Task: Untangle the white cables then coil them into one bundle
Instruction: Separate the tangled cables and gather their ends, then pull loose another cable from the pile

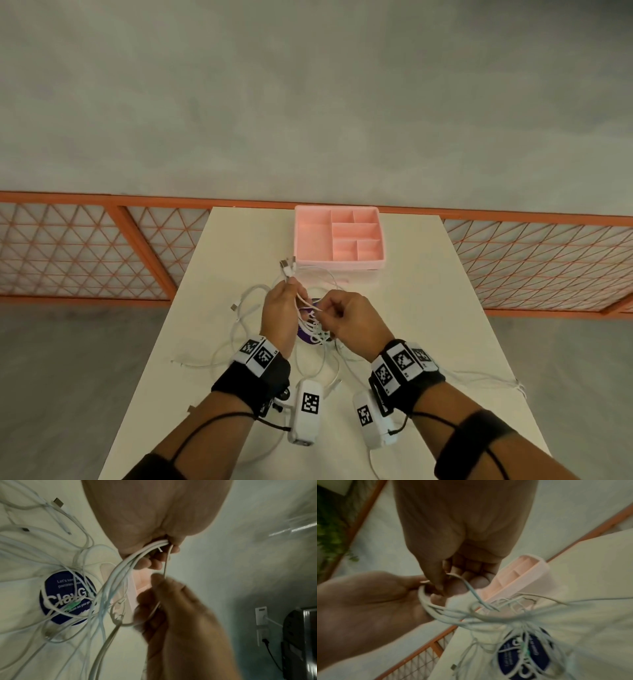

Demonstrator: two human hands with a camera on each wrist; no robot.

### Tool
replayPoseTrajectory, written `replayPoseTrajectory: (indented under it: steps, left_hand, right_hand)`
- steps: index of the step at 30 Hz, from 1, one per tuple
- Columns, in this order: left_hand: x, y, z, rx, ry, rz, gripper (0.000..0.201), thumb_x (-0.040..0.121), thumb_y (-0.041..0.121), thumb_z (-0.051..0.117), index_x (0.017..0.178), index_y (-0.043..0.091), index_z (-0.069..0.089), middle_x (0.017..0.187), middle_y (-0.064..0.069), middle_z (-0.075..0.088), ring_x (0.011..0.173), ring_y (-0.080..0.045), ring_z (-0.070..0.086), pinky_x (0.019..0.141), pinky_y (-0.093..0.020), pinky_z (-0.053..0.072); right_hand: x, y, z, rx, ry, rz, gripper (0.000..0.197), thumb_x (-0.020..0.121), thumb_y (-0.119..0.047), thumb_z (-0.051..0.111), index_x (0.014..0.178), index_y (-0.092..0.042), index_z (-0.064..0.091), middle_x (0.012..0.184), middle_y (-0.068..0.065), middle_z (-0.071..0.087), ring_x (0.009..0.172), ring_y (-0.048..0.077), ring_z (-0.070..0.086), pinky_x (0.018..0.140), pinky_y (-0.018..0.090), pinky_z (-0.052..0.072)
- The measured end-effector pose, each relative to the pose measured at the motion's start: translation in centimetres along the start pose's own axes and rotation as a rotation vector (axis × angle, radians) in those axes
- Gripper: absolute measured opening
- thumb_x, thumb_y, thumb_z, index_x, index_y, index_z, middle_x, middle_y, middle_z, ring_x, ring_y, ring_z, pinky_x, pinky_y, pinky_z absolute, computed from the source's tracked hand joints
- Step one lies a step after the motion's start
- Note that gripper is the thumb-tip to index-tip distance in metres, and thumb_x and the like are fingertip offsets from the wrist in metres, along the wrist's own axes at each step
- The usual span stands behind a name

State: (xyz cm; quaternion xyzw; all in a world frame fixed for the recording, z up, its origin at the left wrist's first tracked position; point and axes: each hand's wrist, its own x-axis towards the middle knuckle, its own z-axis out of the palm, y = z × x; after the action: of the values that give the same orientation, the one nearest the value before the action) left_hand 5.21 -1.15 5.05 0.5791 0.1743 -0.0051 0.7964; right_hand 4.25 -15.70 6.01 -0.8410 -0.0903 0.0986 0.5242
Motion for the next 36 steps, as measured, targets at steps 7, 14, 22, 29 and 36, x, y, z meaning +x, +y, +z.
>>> replayPoseTrajectory:
  steps: [7,14,22,29,36]
  left_hand:
    - [0.1,3.8,-0.1,-0.290,-0.048,-0.019,0.038,0.108,0.028,0.037,0.074,0.016,0.045,0.055,0.003,0.036,0.039,-0.009,0.030,0.041,-0.021,0.035]
    - [0.5,6.7,-0.5,-0.267,-0.102,-0.001,0.036,0.108,0.027,0.037,0.074,0.018,0.045,0.052,0.007,0.032,0.039,-0.005,0.021,0.037,-0.015,0.017]
    - [-0.2,4.9,1.1,0.086,-0.277,0.123,0.014,0.096,0.015,0.064,0.082,0.012,0.060,0.067,-0.007,0.046,0.044,-0.008,0.024,0.038,-0.018,0.023]
    - [-0.3,3.8,2.6,-0.005,-0.433,0.088,0.007,0.096,0.021,0.064,0.092,0.017,0.069,0.081,-0.012,0.049,0.043,-0.008,0.022,0.043,-0.024,0.016]
    - [0.4,2.0,1.5,0.133,-0.312,0.015,0.008,0.092,0.017,0.070,0.090,0.009,0.068,0.078,-0.007,0.067,0.042,-0.008,0.030,0.039,-0.020,0.029]
  right_hand:
    - [0.0,5.7,-2.5,-0.372,0.068,0.161,0.022,0.090,-0.013,0.061,0.071,-0.018,0.053,0.082,0.004,0.061,0.073,0.022,0.059,0.070,0.034,0.051]
    - [-0.3,8.6,-4.8,-0.375,0.203,0.306,0.012,0.090,-0.032,0.069,0.090,-0.022,0.075,0.104,0.003,0.052,0.103,0.020,0.048,0.088,0.027,0.038]
    - [1.9,-1.2,-7.8,-0.095,0.135,-0.121,0.012,0.092,-0.014,0.067,0.097,-0.018,0.078,0.087,-0.014,0.069,0.081,-0.004,0.062,0.077,0.012,0.043]
    - [1.4,-5.1,-7.4,0.314,0.101,-0.220,0.016,0.089,0.005,0.064,0.094,-0.005,0.075,0.081,0.012,0.074,0.070,0.015,0.062,0.069,0.024,0.051]
    - [1.3,-5.7,-9.1,0.640,0.374,-0.229,0.015,0.089,0.009,0.060,0.093,0.000,0.072,0.076,0.015,0.072,0.061,0.020,0.061,0.065,0.026,0.054]
